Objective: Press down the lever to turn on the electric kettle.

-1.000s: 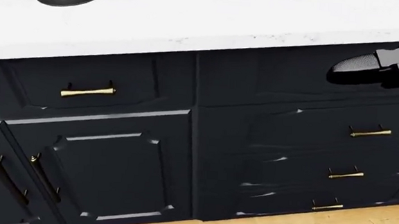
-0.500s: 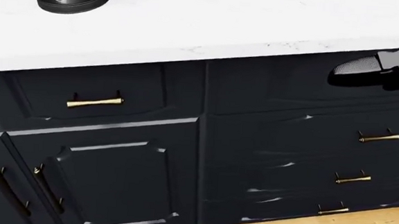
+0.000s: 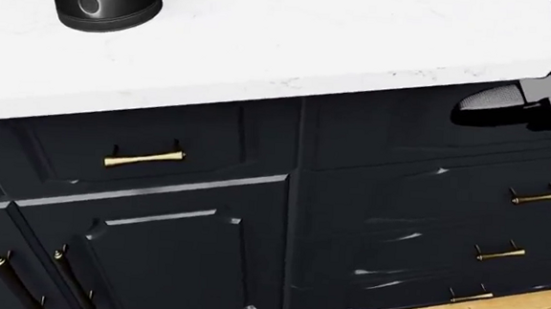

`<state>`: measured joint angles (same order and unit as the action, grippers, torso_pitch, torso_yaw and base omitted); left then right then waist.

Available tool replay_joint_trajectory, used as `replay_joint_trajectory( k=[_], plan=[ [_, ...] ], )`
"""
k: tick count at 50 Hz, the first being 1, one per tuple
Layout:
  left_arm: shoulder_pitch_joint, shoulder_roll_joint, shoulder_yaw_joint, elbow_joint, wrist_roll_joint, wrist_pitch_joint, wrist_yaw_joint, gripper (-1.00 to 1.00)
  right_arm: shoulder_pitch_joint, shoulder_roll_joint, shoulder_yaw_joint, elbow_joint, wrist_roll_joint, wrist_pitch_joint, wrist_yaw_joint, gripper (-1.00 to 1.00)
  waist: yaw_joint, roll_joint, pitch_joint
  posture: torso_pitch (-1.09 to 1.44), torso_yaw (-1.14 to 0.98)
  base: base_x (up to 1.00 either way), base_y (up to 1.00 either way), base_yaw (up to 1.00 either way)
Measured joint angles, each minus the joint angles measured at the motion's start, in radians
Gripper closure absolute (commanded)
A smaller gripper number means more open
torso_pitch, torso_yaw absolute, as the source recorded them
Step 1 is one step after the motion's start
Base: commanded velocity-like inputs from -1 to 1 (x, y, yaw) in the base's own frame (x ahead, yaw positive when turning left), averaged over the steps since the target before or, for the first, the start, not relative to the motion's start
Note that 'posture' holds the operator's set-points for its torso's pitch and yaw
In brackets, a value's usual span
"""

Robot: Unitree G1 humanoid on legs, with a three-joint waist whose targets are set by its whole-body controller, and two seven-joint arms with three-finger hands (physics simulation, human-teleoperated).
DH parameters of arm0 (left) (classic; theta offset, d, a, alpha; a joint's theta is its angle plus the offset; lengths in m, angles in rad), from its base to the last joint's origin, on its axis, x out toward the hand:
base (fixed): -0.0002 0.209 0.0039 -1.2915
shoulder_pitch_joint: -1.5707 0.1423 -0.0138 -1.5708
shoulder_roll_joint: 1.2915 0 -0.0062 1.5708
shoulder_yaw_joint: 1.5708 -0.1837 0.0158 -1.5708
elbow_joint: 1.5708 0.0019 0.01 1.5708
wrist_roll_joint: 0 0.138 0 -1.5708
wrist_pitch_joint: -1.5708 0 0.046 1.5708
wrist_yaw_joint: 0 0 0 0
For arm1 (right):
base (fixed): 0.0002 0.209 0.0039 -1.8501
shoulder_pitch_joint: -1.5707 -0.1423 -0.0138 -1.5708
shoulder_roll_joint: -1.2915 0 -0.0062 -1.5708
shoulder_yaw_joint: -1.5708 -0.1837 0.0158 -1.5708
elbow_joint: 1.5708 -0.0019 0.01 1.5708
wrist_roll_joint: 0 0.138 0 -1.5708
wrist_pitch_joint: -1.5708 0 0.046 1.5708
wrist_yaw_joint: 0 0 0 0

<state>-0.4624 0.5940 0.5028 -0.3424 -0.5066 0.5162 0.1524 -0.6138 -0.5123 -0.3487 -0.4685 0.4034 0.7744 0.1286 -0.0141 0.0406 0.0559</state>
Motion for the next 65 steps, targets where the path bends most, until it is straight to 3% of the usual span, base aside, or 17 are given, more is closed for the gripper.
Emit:
replay_joint_trajectory(
  k=[2, 6, 15, 16, 17, 20, 22, 26, 28, 33, 41, 44, 48, 51, 54, 59, 65],
  plan=[
    [-0.002, 0.003, 0.001, 0.0, 0.003, -0.006, 0.0, -1.0, -0.004, 0.002, 0.003, 0.0, 0.0, -0.003, 0.002, -1.0, -0.001, 0.042, -0.011, 0.0, 0.0, 0.13, 0.14, 0.0],
    [0.016, -0.003, 0.015, 0.02, 0.009, 0.0, 0.006, -1.0, 0.012, 0.015, 0.029, -0.002, 0.01, 0.01, 0.011, -1.0, 0.014, 0.025, -0.002, 0.0, 0.0, 0.13, 0.14, 0.0],
    [0.004, 0.008, 0.016, 0.004, 0.006, 0.0, 0.005, -1.0, 0.004, 0.011, 0.01, -0.02, 0.006, -0.005, 0.009, -1.0, 0.022, -0.085, -0.006, 0.0, 0.0, 0.15, 0.14, 0.0],
    [0.002, 0.003, 0.015, 0.001, 0.005, -0.001, 0.006, -1.0, 0.003, 0.007, 0.008, -0.018, 0.007, -0.005, 0.009, -1.0, 0.016, -0.084, -0.008, 0.0, 0.0, 0.16, 0.13, 0.0],
    [0.006, -0.003, 0.009, -0.002, 0.004, -0.001, 0.005, -1.0, 0.006, 0.007, 0.002, -0.015, 0.007, -0.004, 0.007, -1.0, 0.009, -0.071, -0.002, 0.0, 0.0, 0.16, 0.13, 0.0],
    [0.007, -0.004, -0.012, 0.003, -0.004, 0.015, 0.001, -1.0, 0.015, 0.006, -0.005, 0.004, 0.003, 0.009, 0.0, -1.0, 0.004, -0.074, -0.005, 0.0, 0.0, 0.17, 0.13, 0.0],
    [-0.001, 0.002, -0.01, 0.005, -0.007, 0.021, 0.001, -1.0, 0.001, 0.0, -0.001, 0.008, 0.002, 0.016, -0.002, -1.0, 0.005, -0.061, -0.009, 0.0, 0.0, 0.17, 0.13, 0.0],
    [-0.008, 0.01, 0.004, -0.008, -0.007, 0.01, 0.004, -1.0, -0.013, -0.004, -0.001, -0.01, 0.006, 0.005, -0.002, -1.0, -0.001, -0.006, -0.002, 0.0, 0.0, 0.18, 0.13, 0.0],
    [-0.012, 0.015, 0.007, -0.011, -0.007, 0.007, 0.006, -1.0, -0.021, -0.007, 0.001, -0.009, 0.009, 0.005, -0.002, -1.0, -0.002, 0.04, -0.011, 0.0, 0.0, 0.17, 0.13, 0.0],
    [-0.007, 0.023, 0.022, 0.016, -0.006, 0.016, 0.018, -1.0, -0.013, -0.009, 0.009, -0.008, 0.038, 0.029, 0.0, -1.0, 0.02, 0.024, -0.007, 0.0, 0.0, 0.17, 0.13, 0.0],
    [-0.011, 0.021, 0.01, 0.005, -0.008, 0.006, 0.016, -1.0, -0.017, -0.005, 0.014, -0.011, 0.033, 0.0, -0.012, -1.0, 0.027, -0.084, -0.006, 0.0, 0.0, 0.17, 0.13, 0.0],
    [0.002, 0.006, -0.002, -0.005, -0.013, 0.014, 0.012, -1.0, 0.003, -0.005, -0.001, -0.011, 0.029, 0.005, -0.012, -1.0, 0.008, -0.071, 0.004, 0.0, 0.0, 0.18, 0.13, 0.0],
    [-0.007, 0.015, -0.006, -0.006, -0.024, 0.036, 0.012, -1.0, -0.004, -0.01, -0.003, 0.003, 0.023, 0.025, -0.018, -1.0, 0.004, -0.063, -0.008, 0.0, 0.0, 0.18, 0.13, 0.0],
    [-0.011, 0.021, 0.009, -0.02, -0.022, 0.023, 0.015, -1.0, -0.008, -0.01, -0.003, -0.014, 0.022, 0.01, -0.015, -1.0, 0.002, -0.025, -0.004, 0.0, 0.0, 0.18, 0.13, 0.0],
    [-0.009, 0.022, 0.014, -0.025, -0.019, 0.011, 0.015, -1.0, -0.015, -0.01, -0.001, -0.019, 0.023, 0.008, -0.013, -1.0, -0.003, 0.036, -0.009, 0.0, 0.0, 0.17, 0.13, 0.0],
    [0.01, 0.021, 0.024, 0.034, 0.006, 0.001, 0.019, -1.0, -0.012, -0.001, 0.028, 0.001, 0.032, 0.024, -0.002, -1.0, 0.021, 0.022, -0.002, 0.0, 0.0, 0.18, 0.13, 0.0],
    [0.002, 0.028, 0.03, 0.014, 0.013, -0.011, 0.019, -1.0, -0.028, -0.012, 0.006, -0.019, 0.031, 0.02, -0.01, -1.0, 0.023, -0.048, -0.004, 0.0, 0.0, 0.17, 0.13, 0.0]
  ],
)
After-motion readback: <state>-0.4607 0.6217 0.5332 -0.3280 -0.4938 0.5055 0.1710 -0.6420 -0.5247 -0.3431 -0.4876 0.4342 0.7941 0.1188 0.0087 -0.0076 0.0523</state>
